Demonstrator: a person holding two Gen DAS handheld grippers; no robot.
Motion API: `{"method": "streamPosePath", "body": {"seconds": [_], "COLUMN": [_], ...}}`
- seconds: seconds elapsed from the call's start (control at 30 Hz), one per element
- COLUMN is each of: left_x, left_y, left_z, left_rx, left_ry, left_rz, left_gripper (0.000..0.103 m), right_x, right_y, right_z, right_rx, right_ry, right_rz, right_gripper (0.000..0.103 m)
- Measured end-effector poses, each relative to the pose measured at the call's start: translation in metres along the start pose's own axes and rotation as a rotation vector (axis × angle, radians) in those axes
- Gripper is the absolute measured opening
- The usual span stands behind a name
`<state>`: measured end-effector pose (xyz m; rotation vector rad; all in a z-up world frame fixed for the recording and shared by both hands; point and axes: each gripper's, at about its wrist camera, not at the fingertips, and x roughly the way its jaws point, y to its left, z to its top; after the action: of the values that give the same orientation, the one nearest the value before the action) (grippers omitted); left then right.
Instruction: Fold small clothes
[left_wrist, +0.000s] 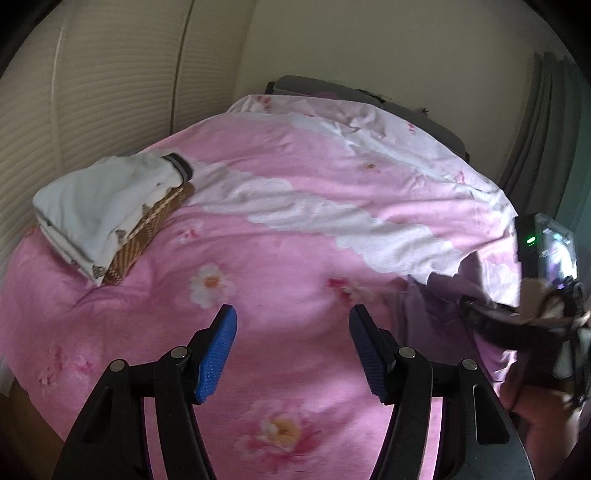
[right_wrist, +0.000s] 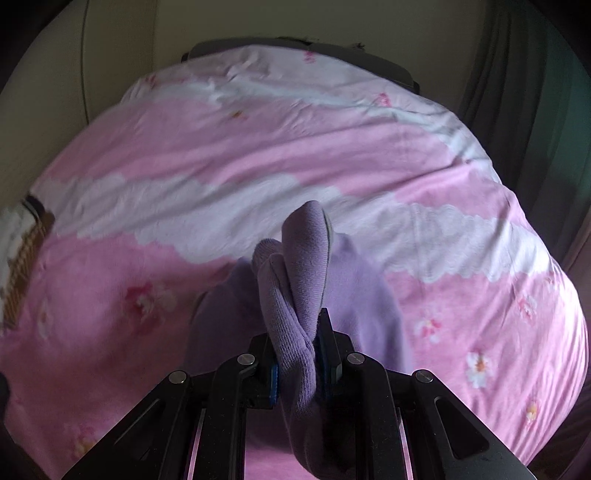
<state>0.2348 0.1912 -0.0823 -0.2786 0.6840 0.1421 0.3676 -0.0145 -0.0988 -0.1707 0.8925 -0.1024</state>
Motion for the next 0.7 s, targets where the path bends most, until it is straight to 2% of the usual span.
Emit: {"method": "streamPosePath", "body": {"seconds": [0.33, 0.43, 0.6, 0.7], "left_x": [0.016, 0.019, 0.012, 0.001], "left_y": [0.051, 0.062, 0.067, 0.063], "left_z": [-0.009, -0.01, -0.006, -0.002], "left_rx": [-0.047, -0.059, -0.066, -0.059], "left_ry": [0.03, 0.037, 0.025, 0.008], "left_rz": [0.043, 0.053, 0.059, 0.059], "left_gripper": [0.062, 0.062, 0.062, 0.062], "right_x": [0.043, 0.051, 0.045, 0.027], "right_y": [0.077, 0.093, 0.094, 0.088], "right_z": [-0.035, -0.048, -0.045, -0.042], "right_rx": [-0.108, -0.16, -0.159, -0.132], "right_ry": [-0.006, -0.033, -0.046, -0.073], "right_rz": [-0.232, -0.302, -0.329, -0.272], "right_gripper": [0.018, 0.019, 0.025, 0.035]}}
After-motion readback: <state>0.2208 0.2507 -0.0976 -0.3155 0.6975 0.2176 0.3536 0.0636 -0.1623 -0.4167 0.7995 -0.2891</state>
